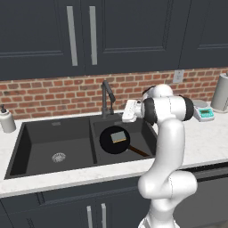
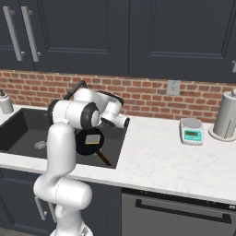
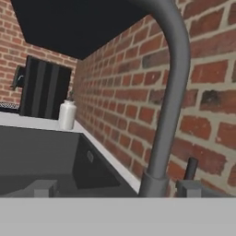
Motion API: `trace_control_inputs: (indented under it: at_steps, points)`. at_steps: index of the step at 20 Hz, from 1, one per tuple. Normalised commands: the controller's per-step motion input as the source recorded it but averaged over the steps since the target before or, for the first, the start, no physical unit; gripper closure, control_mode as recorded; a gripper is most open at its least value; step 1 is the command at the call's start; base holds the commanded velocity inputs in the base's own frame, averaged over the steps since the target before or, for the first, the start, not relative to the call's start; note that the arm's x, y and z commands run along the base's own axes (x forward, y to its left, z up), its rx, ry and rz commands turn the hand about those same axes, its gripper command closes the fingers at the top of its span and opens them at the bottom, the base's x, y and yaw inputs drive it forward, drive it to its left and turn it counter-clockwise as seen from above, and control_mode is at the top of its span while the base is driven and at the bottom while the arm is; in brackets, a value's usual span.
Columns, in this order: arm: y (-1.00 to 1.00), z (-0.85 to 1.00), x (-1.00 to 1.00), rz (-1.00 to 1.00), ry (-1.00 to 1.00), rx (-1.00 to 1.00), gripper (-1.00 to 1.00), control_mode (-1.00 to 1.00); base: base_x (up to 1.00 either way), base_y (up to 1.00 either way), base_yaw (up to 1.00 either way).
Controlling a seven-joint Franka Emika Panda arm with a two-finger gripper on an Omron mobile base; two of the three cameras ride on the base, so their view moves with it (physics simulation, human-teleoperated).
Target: Pick the pan and sponge and place them into the sink. Then turn on the water.
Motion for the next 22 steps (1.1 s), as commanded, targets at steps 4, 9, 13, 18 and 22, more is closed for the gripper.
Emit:
trace_control_inputs:
  at_steps: [4, 9, 13, 18, 22]
  points:
    - [0.08, 0.0, 0.24, -0.04, 0.0, 0.0, -1.0, -1.0, 0.0, 0.0, 0.0]
    - [0.05, 0.0, 0.29, -0.04, 0.0, 0.0, -1.0, -1.0, 0.0, 0.0, 0.0]
    - [0.0, 0.0, 0.31, -0.04, 0.0, 0.0, -1.0, -1.0, 0.0, 0.0, 0.0]
    - [0.0, 0.0, 0.33, -0.03, 0.0, 0.0, -1.0, -1.0, 0.0, 0.0, 0.0]
    - [0.0, -0.04, 0.31, -0.02, 0.02, 0.0, -1.0, -1.0, 0.0, 0.0, 0.0]
